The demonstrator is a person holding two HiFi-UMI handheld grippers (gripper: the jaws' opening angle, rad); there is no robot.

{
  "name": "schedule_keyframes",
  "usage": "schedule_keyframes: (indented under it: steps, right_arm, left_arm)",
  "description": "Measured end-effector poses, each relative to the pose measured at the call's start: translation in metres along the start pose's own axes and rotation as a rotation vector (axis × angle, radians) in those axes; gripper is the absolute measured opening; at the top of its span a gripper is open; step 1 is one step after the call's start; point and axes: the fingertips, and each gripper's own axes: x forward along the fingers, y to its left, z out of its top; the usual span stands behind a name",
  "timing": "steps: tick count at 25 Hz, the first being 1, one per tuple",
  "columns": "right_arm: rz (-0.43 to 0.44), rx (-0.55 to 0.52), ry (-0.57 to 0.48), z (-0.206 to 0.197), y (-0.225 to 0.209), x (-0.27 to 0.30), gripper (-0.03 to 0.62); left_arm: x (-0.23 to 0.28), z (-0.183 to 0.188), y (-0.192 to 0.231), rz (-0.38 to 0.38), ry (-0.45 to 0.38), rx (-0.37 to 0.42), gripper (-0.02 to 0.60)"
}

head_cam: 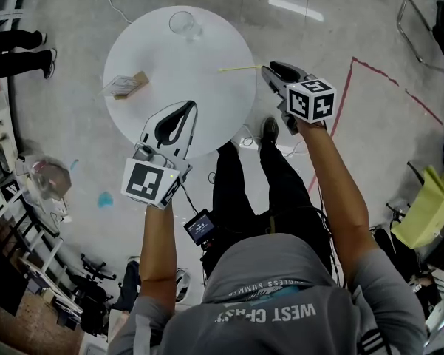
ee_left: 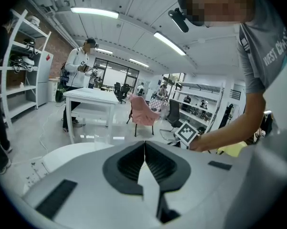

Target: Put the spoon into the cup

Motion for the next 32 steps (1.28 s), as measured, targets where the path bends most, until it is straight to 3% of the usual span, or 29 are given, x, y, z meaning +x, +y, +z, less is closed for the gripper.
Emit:
schedule_keyframes:
  steps: [32]
  right_arm:
    - [0.066, 0.157, 0.006, -0.030, -0.020, 0.049, 0.140]
  left_arm:
    - [-0.006, -0.037, 0.010, 0.031, 0.032, -0.048, 0.008]
